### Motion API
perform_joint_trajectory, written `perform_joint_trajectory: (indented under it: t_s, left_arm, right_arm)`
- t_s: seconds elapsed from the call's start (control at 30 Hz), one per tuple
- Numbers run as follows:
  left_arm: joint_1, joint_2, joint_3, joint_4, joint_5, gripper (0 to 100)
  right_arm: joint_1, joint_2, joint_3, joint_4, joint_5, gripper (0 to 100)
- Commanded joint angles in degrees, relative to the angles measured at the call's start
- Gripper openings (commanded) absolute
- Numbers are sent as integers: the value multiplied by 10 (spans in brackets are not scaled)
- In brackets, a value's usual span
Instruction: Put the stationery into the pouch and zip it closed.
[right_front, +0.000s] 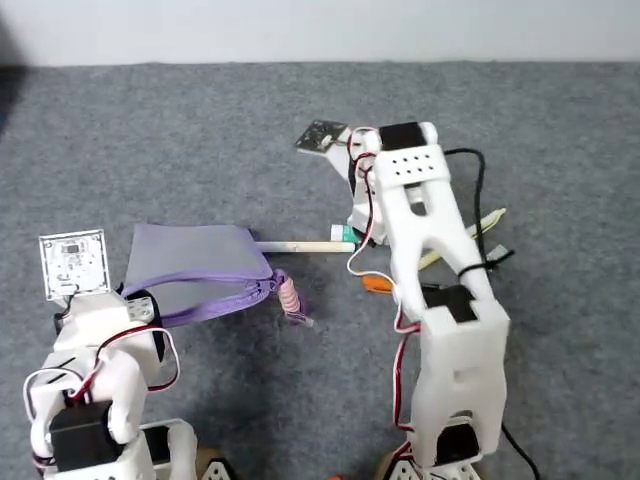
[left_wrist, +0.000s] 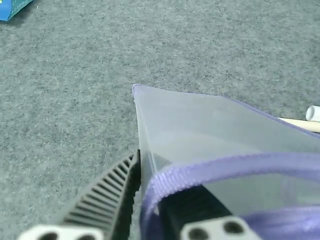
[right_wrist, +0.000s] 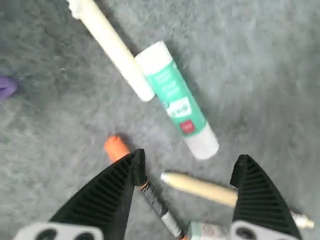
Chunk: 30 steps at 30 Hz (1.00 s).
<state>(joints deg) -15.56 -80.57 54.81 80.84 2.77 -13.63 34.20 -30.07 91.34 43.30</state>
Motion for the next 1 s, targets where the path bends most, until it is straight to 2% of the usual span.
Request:
perform_joint_trajectory:
  t_s: [0.0,0.13,0.43,0.67,0.83,0.97]
  left_arm:
    - [2,-6,-5,0,-4,13]
    - [2,-6,-5,0,-4,13]
    - [2,-6,-6,0,-2,13]
    - [2,-6,-6,0,-1,13]
    - [2,-6,-6,0,-1,13]
    - [2,-6,-8,0,-1,13]
  right_arm:
    - [4,49,-75,-5,14,281]
    - [10,136,-149,-21,16,281]
    - [11,271,-323,-13,76,274]
    - [-8,303,-403,36,105,106]
    - [-12,301,-461,106,99,46]
    - [-11,297,-553,116,35,11]
